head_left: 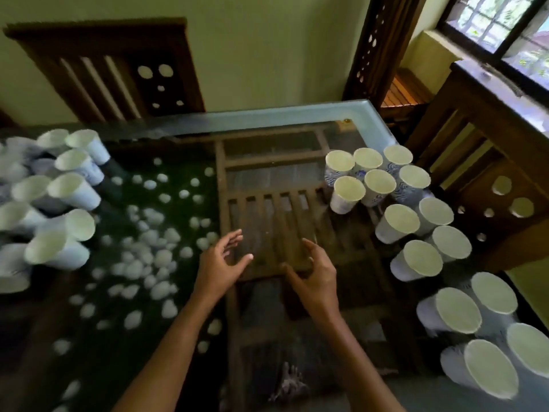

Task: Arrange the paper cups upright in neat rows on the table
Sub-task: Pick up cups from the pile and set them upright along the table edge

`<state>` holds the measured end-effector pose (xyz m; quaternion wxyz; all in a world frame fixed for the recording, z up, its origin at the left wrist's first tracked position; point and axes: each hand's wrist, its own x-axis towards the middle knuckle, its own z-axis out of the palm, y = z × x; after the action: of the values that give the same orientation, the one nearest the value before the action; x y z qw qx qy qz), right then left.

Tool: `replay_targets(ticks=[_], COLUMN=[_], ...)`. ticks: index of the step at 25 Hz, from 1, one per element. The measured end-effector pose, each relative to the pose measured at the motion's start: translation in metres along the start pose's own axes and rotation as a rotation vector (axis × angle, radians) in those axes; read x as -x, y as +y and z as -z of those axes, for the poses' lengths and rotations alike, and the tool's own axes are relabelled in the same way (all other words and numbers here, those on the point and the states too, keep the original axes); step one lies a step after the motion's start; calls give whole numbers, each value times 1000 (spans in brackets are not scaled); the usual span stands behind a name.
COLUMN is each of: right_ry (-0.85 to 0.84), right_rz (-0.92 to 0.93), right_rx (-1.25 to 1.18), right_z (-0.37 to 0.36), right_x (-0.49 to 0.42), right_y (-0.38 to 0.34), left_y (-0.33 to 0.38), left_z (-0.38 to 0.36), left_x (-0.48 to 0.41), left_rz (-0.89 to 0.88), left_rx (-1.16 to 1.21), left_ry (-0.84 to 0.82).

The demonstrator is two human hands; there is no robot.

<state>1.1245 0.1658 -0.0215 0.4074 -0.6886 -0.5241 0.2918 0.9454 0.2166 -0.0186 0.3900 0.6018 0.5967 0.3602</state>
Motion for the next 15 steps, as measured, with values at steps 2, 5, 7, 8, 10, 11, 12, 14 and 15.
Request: replay_targets(ticks=[2,5,7,8,10,11,12,14,15], right_ry=[-91,-237,-327,-358,-414,-463,-512,-576,-603], right_rz=[52,69,97,120,159,180,206,286,325], right_rx=[7,-22,0,25,59,69,76,94,111], right_z=[-21,-64,-97,-116,-148,-166,-183,-213,-226], right_x=[33,89,130,149,178,195,209,235,246], right_y=[-18,-50,-73,-84,-101,-114,-126,-147,-157], left_y=[-21,-56,-79,-91,-109,-117,-124,-138,-145], left_z=[48,128,177,198,230,248,265,294,307], left_x=[44,124,178,203,239,258,274,303,315], left_rz=[1,23,58,65,65,77,86,105,122], left_rx=[-45,-67,-118,-159,-229,-244,-251,-262,-259], left_ry=[55,176,271,313,363,397,442,532,568])
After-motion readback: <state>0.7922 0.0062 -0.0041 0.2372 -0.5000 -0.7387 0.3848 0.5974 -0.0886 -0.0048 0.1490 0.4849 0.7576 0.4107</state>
